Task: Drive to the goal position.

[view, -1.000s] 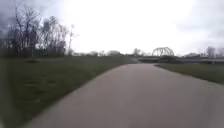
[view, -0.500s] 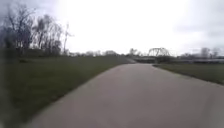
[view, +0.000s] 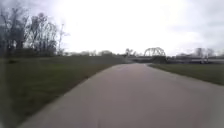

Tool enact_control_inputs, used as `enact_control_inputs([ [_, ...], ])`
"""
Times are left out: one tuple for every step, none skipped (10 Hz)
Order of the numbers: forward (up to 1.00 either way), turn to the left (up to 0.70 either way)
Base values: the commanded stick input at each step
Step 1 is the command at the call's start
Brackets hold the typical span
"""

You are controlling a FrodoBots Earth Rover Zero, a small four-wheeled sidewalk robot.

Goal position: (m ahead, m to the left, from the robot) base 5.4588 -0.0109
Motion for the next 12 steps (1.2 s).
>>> enact_control_inputs([
  [1.0, 0.0],
  [1.0, 0.0],
  [1.0, 0.0],
  [1.0, 0.0],
  [1.0, 0.0],
  [1.0, -0.01],
  [1.0, -0.17],
  [1.0, -0.4],
  [1.0, -0.38],
  [1.0, -0.34],
  [1.0, 0.0],
  [1.0, 0.0],
])
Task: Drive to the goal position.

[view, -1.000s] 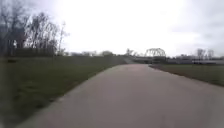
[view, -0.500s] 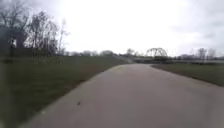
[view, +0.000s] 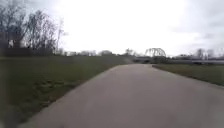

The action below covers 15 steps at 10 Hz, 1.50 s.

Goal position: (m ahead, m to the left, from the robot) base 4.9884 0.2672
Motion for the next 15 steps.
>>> enact_control_inputs([
  [1.0, 0.0],
  [1.0, 0.0],
  [1.0, 0.0],
  [1.0, -0.01],
  [1.0, -0.14],
  [1.0, -0.36],
  [1.0, -0.3],
  [1.0, -0.13],
  [1.0, 0.0],
  [1.0, 0.0],
  [1.0, 0.0],
  [1.0, 0.0],
  [1.0, 0.0],
  [1.0, 0.0],
  [1.0, 0.0],
])
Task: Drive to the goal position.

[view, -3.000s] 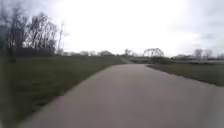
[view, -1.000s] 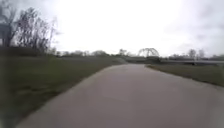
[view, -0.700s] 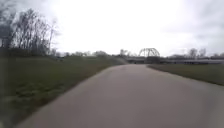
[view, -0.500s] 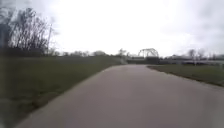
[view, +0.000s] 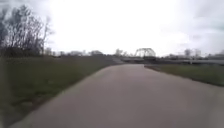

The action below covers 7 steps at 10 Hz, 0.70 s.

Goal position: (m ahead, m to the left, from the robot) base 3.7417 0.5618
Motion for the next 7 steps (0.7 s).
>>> enact_control_inputs([
  [1.0, 0.0],
  [1.0, 0.0],
  [1.0, 0.0],
  [1.0, 0.0],
  [1.0, 0.0],
  [1.0, 0.0],
  [1.0, 0.0],
])
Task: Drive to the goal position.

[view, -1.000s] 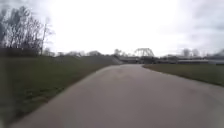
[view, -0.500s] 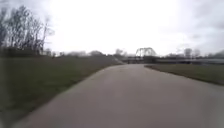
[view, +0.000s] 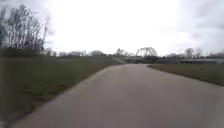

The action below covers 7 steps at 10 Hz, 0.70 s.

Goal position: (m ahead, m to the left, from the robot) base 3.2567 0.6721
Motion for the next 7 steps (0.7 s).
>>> enact_control_inputs([
  [1.0, 0.0],
  [1.0, 0.0],
  [1.0, 0.0],
  [1.0, 0.0],
  [1.0, 0.0],
  [1.0, 0.0],
  [1.0, 0.0],
])
